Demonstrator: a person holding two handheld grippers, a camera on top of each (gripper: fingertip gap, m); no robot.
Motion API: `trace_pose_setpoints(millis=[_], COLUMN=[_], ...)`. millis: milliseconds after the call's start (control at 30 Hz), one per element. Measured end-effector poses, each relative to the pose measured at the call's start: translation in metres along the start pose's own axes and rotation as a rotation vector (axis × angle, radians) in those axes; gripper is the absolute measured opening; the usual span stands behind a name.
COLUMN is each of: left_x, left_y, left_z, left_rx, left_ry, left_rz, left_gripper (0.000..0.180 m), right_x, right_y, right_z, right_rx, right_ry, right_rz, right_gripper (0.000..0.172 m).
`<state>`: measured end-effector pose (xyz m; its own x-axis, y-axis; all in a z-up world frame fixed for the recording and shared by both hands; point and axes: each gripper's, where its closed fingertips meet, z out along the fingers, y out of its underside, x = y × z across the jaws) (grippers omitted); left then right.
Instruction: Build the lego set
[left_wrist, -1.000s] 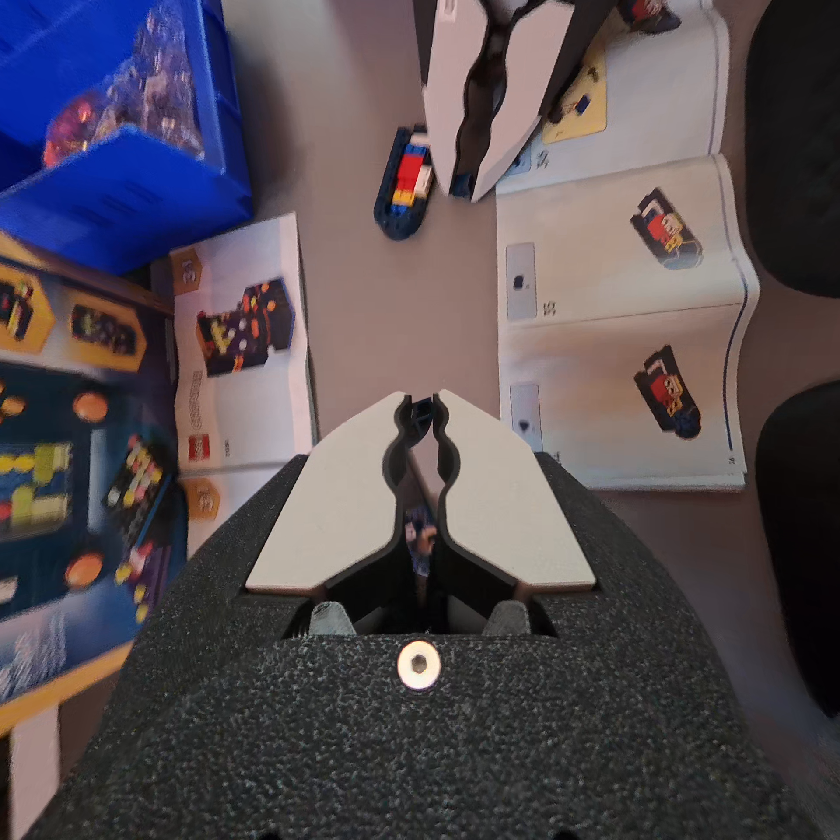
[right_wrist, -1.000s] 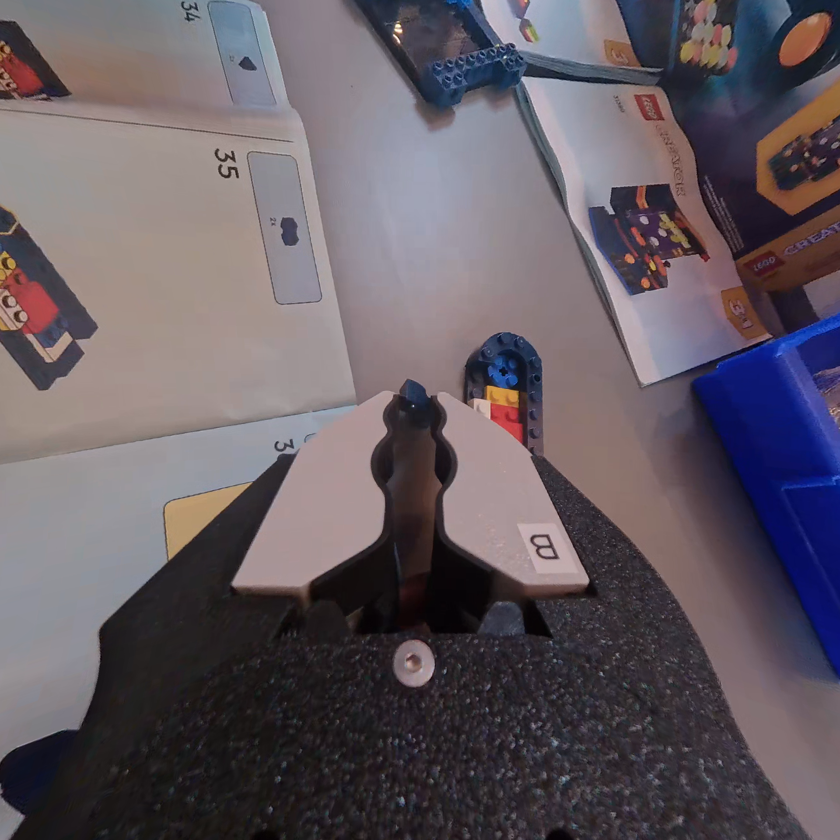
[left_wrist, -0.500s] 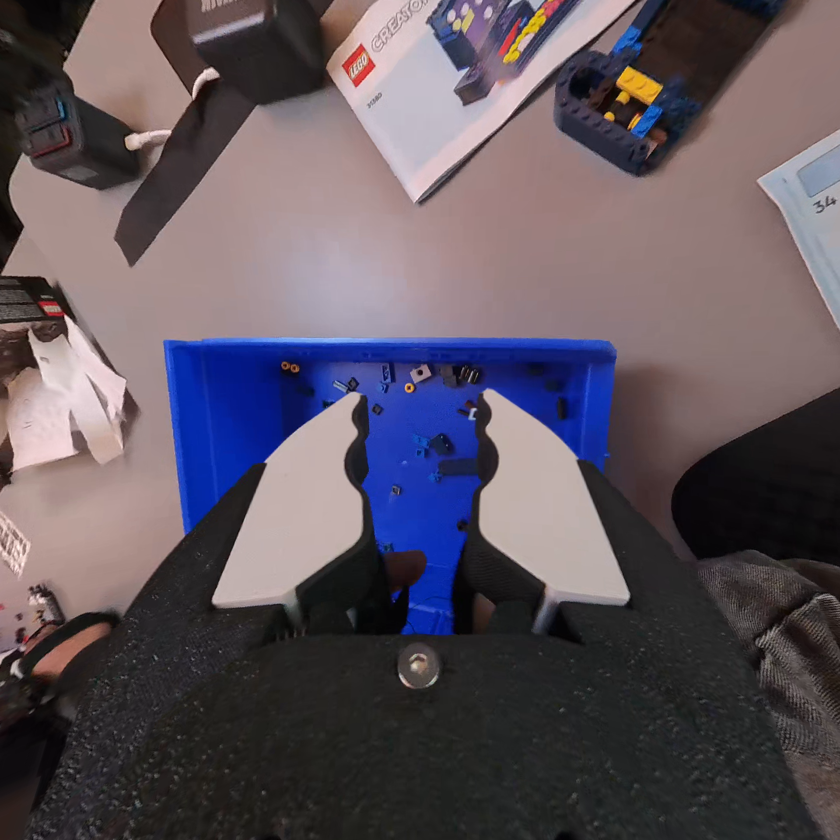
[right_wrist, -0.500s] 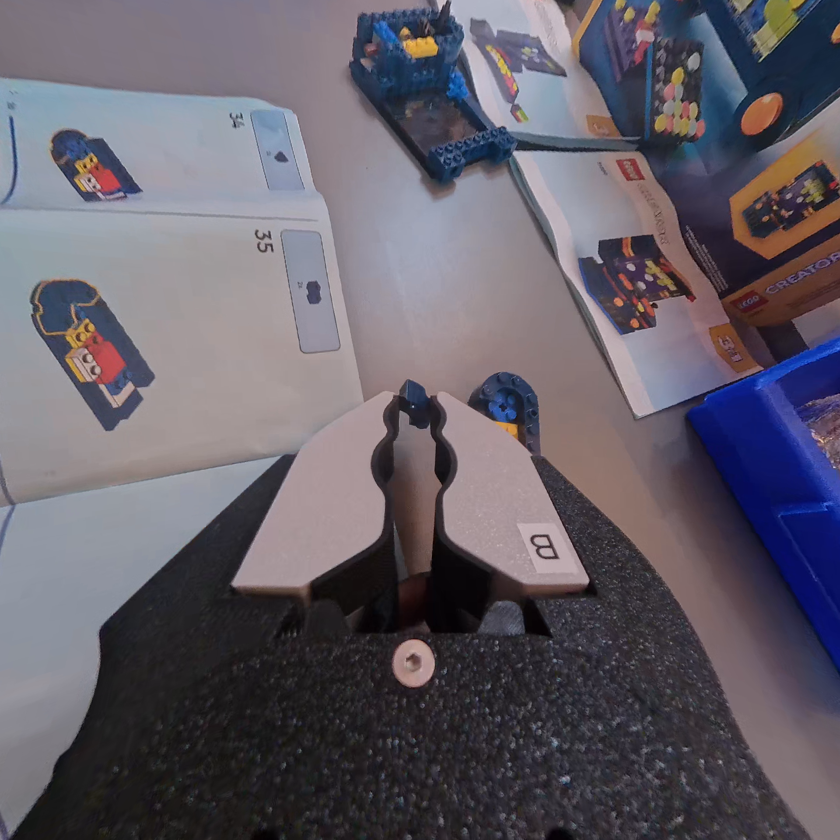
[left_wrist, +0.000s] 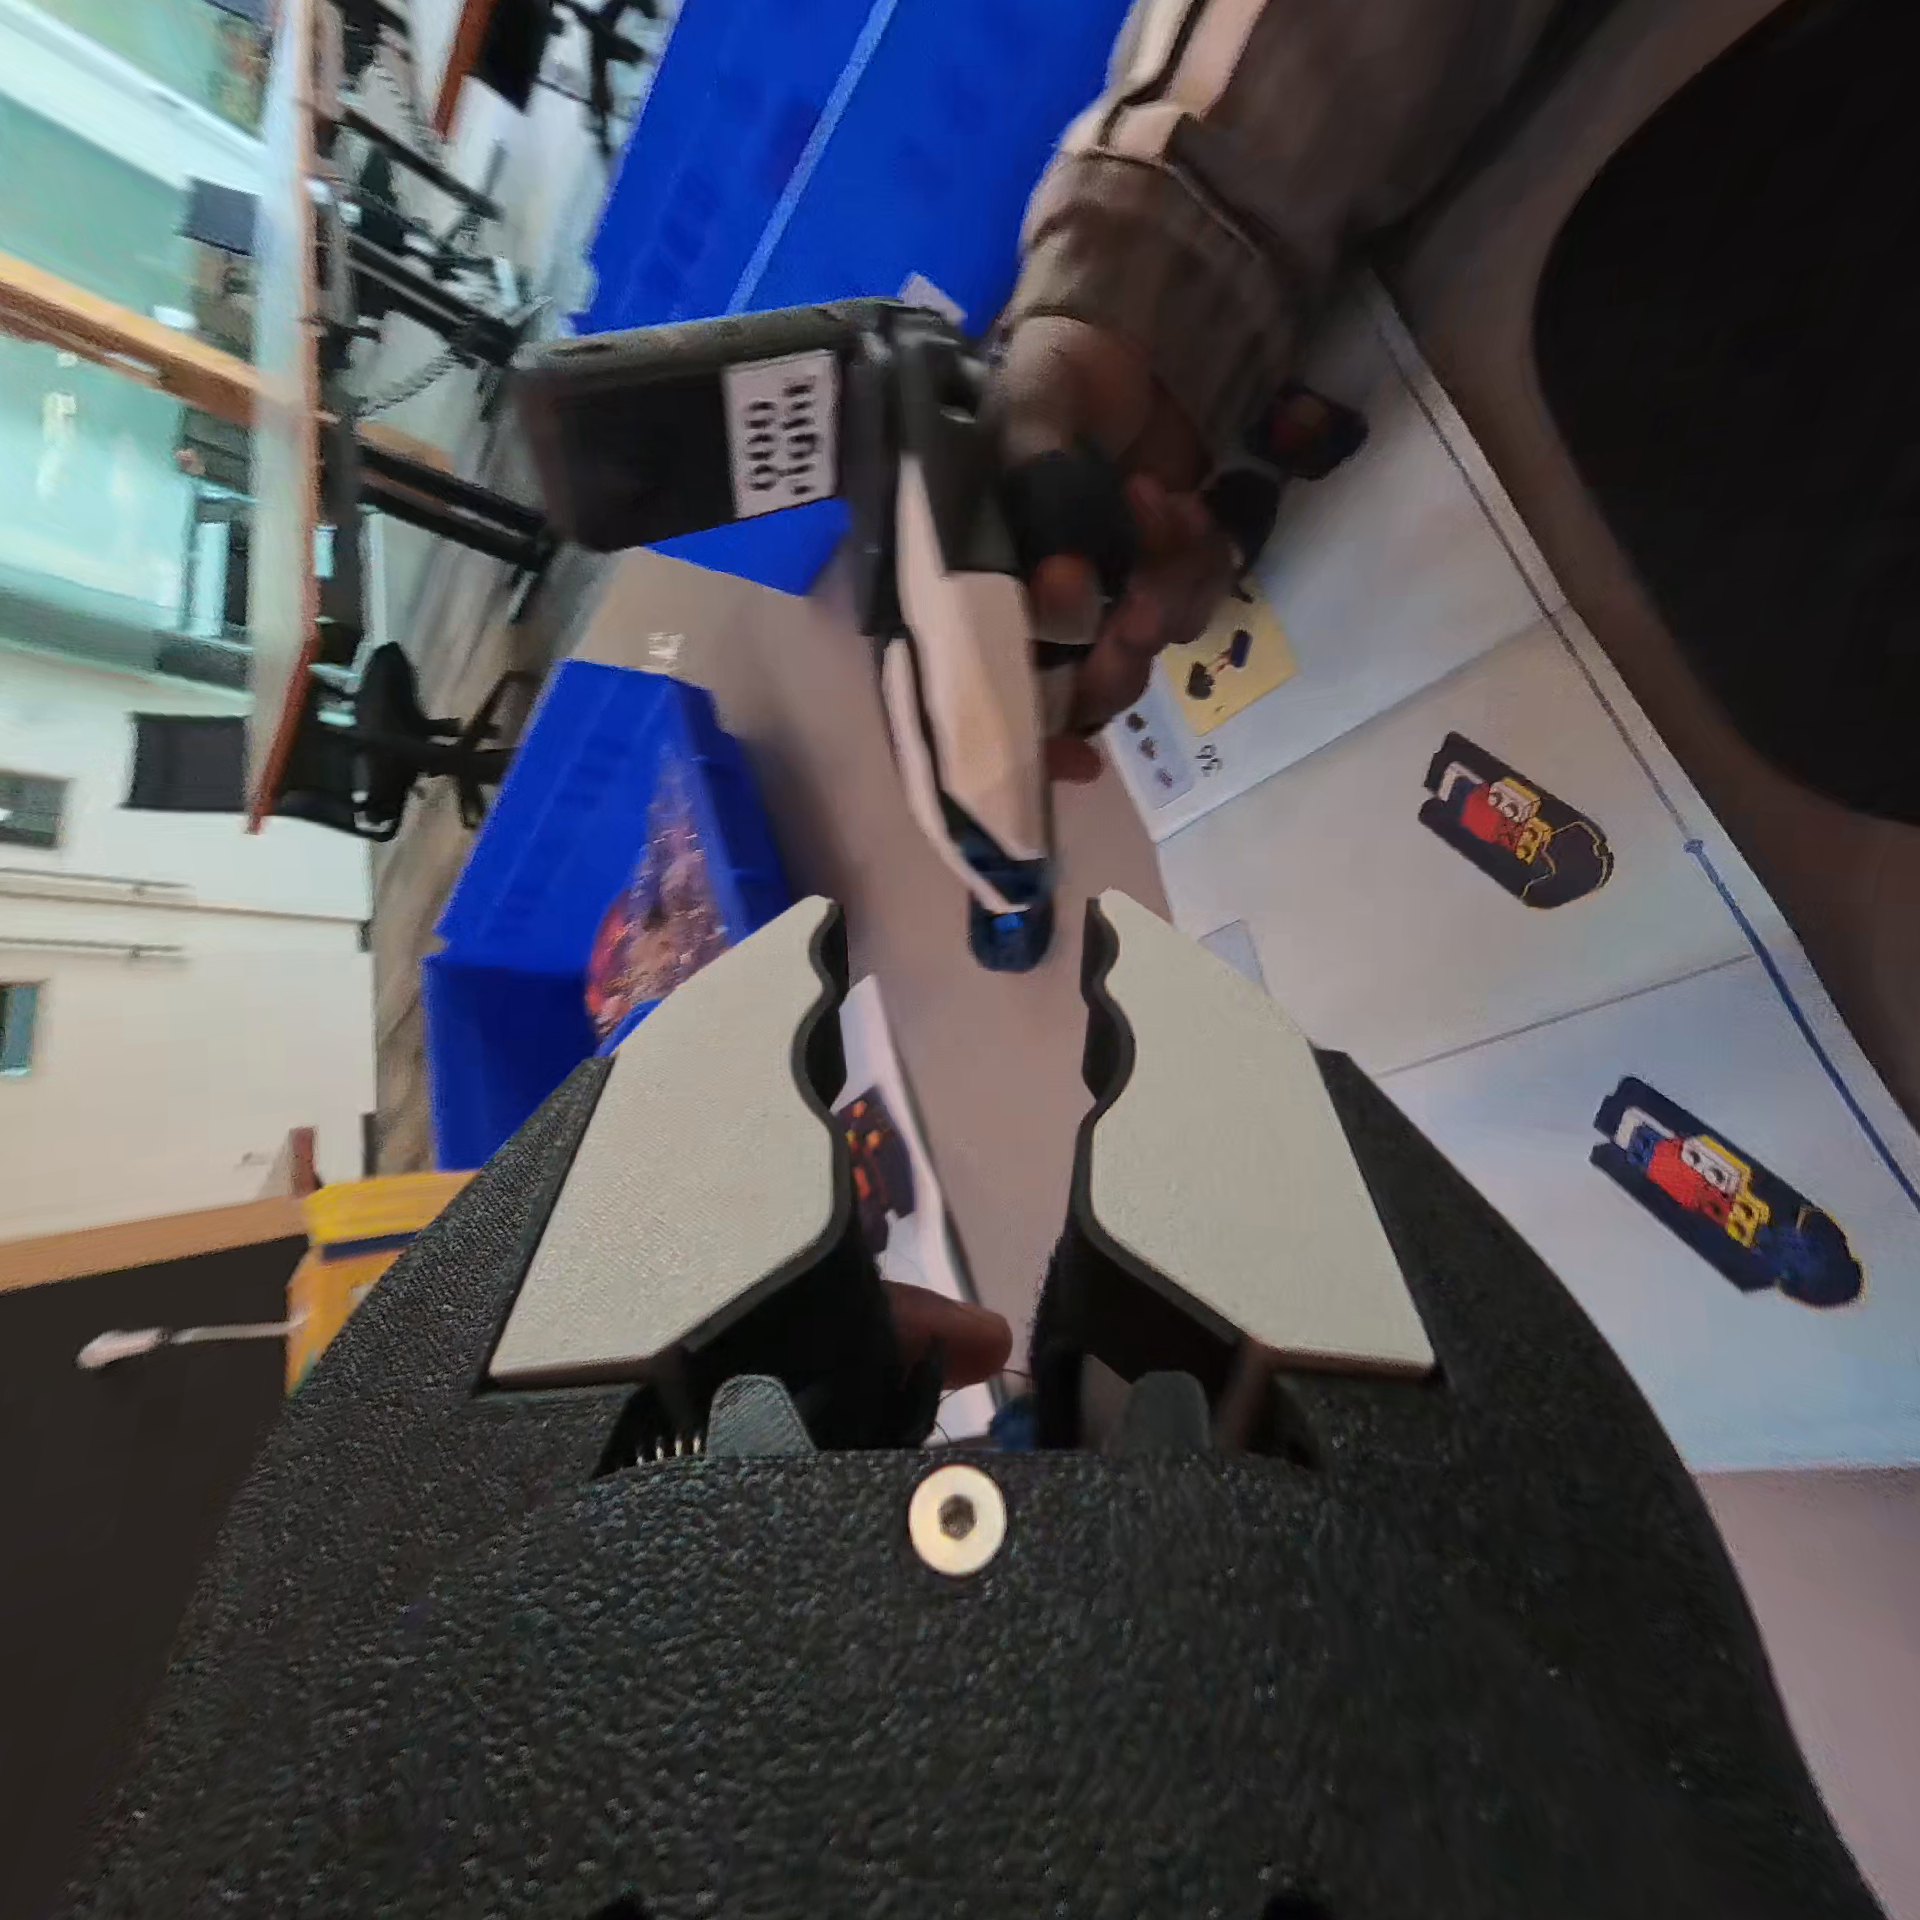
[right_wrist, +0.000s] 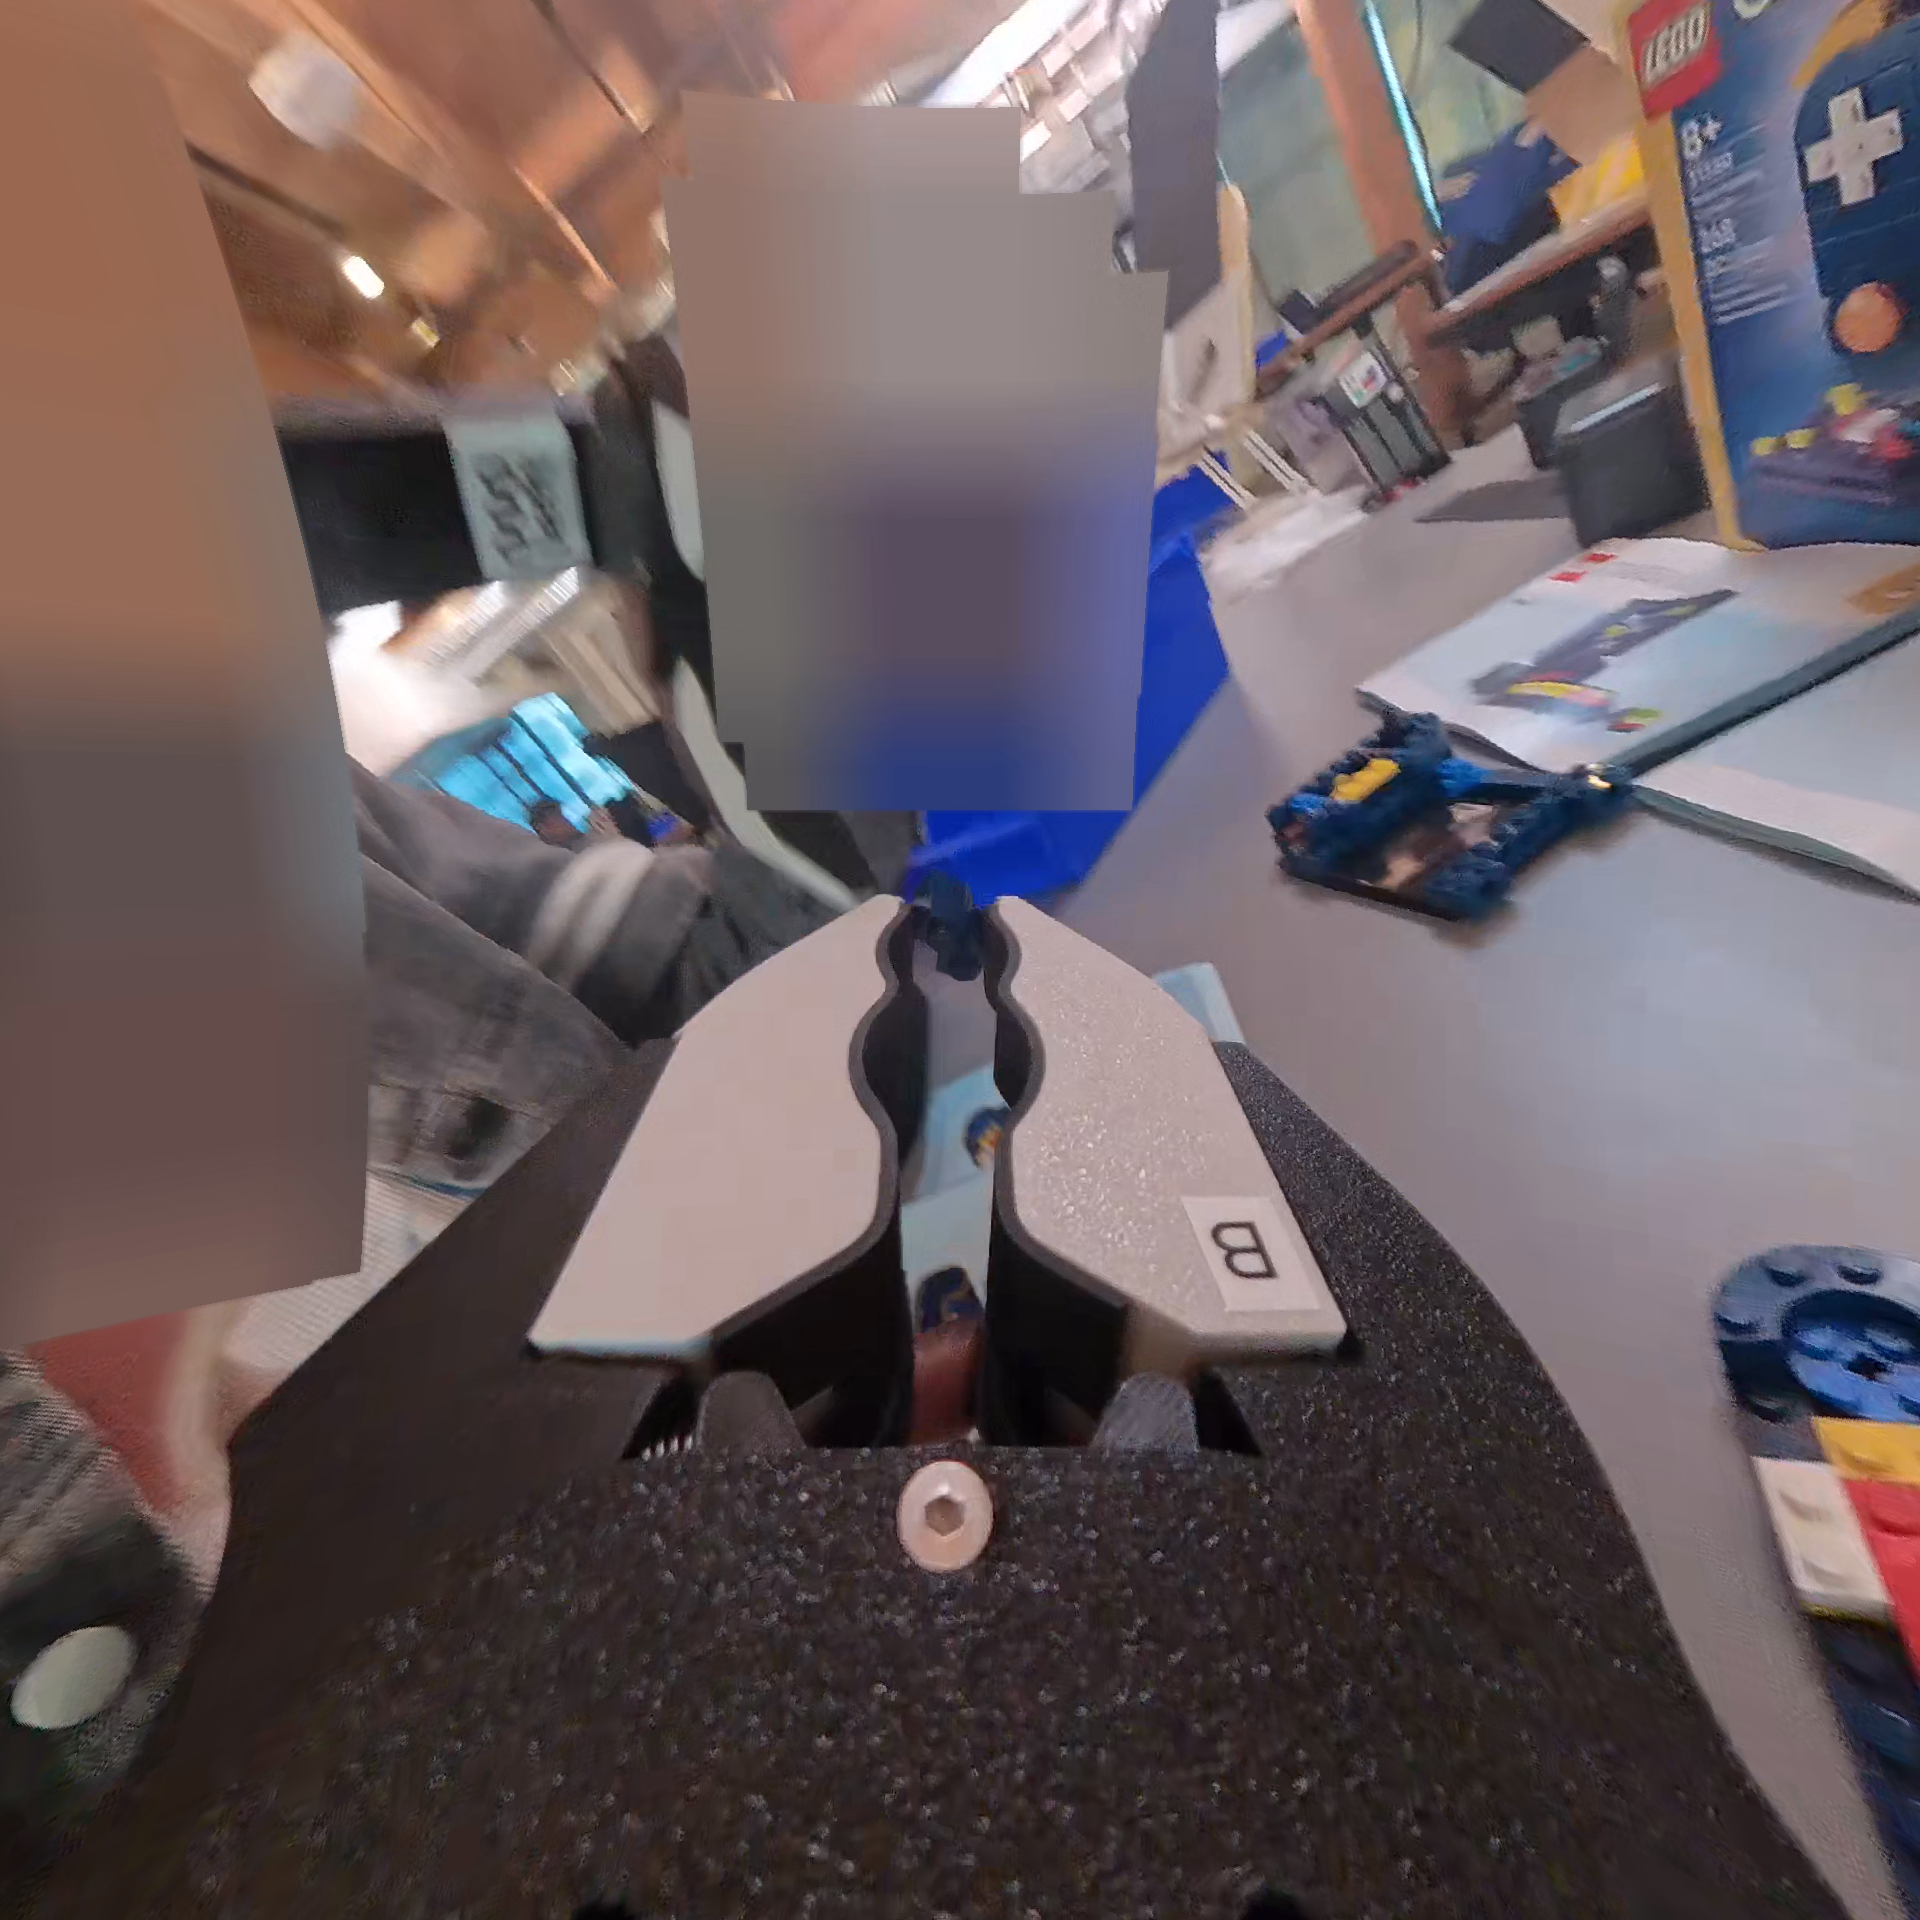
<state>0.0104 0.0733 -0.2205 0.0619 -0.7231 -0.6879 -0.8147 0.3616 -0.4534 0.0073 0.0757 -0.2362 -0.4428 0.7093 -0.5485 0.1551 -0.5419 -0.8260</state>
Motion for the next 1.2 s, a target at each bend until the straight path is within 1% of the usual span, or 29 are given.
trace_pose_setpoints(millis=[33,67,133,200,267,333,367,467,567,633,667,700,767,867,967,1000,1033,1067,1100,1133,1167,1200], left_x=[0.004,0.003,0.0,-0.001,0.0,0.0,-0.003,-0.003,-0.004,-0.01,-0.009,-0.008,-0.01,-0.01,-0.016,-0.027,-0.046,-0.072,-0.104,-0.132,-0.146,-0.152], left_y=[0.004,0.008,0.005,-0.003,-0.002,-0.002,-0.002,-0.004,-0.005,-0.007,-0.008,-0.008,-0.007,-0.009,-0.012,-0.013,-0.014,-0.013,-0.009,0.001,0.019,0.045], left_z=[0.012,0.02,0.03,0.034,0.035,0.034,0.032,0.027,0.024,0.024,0.024,0.025,0.026,0.025,0.018,0.011,-0.004,-0.026,-0.062,-0.11,-0.156,-0.188], left_rx=[-0.021,-0.034,0.017,0.086,0.091,0.102,0.103,0.123,0.123,0.135,0.14,0.131,0.105,0.097,0.12,0.14,0.174,0.224,0.297,0.396,0.476,0.472], left_ry=[0.012,-0.007,-0.044,-0.059,-0.055,-0.049,-0.059,-0.024,-0.03,-0.079,-0.08,-0.074,-0.103,-0.098,-0.105,-0.165,-0.274,-0.43,-0.656,-0.913,-1.103,-1.207], left_rz=[0.01,0.019,0.011,0.002,0.001,-0.006,-0.019,-0.087,-0.091,-0.07,-0.06,-0.049,-0.007,0.0,-0.046,-0.065,-0.091,-0.136,-0.206,-0.309,-0.438,-0.574], left_gripper=[0.044,0.044,0.041,0.033,0.023,0.021,0.014,0.014,0.015,0.028,0.028,0.026,0.013,0.012,0.012,0.012,0.012,0.012,0.012,0.013,0.013,0.013], right_x=[-0.003,-0.006,-0.01,-0.011,-0.011,-0.012,-0.015,-0.019,-0.02,-0.014,-0.012,-0.012,-0.012,-0.015,-0.018,-0.016,-0.013,-0.008,-0.002,0.005,0.011,0.017], right_y=[-0.005,-0.009,-0.013,-0.012,-0.009,-0.009,-0.01,-0.013,-0.014,-0.012,-0.013,-0.015,-0.018,-0.018,-0.024,-0.028,-0.031,-0.034,-0.037,-0.04,-0.042,-0.043], right_z=[-0.002,-0.004,-0.007,-0.007,-0.005,-0.005,-0.005,-0.002,-0.001,-0.002,-0.003,-0.004,-0.006,-0.006,-0.007,-0.01,-0.014,-0.018,-0.023,-0.027,-0.032,-0.036], right_rx=[0.035,0.063,0.092,0.092,0.076,0.076,0.078,0.1,0.112,0.104,0.113,0.131,0.153,0.151,0.181,0.207,0.223,0.238,0.254,0.268,0.275,0.274], right_ry=[-0.034,-0.064,-0.104,-0.121,-0.116,-0.126,-0.145,-0.169,-0.174,-0.141,-0.138,-0.149,-0.165,-0.176,-0.19,-0.182,-0.16,-0.134,-0.099,-0.057,-0.013,0.034], right_rz=[0.032,0.059,0.101,0.12,0.121,0.123,0.128,0.139,0.149,0.144,0.149,0.164,0.186,0.179,0.172,0.17,0.167,0.16,0.152,0.143,0.131,0.12], right_gripper=[0.012,0.012,0.012,0.012,0.012,0.012,0.015,0.015,0.015,0.015,0.015,0.015,0.015,0.015,0.016,0.023,0.03,0.031,0.03,0.03,0.029,0.029])
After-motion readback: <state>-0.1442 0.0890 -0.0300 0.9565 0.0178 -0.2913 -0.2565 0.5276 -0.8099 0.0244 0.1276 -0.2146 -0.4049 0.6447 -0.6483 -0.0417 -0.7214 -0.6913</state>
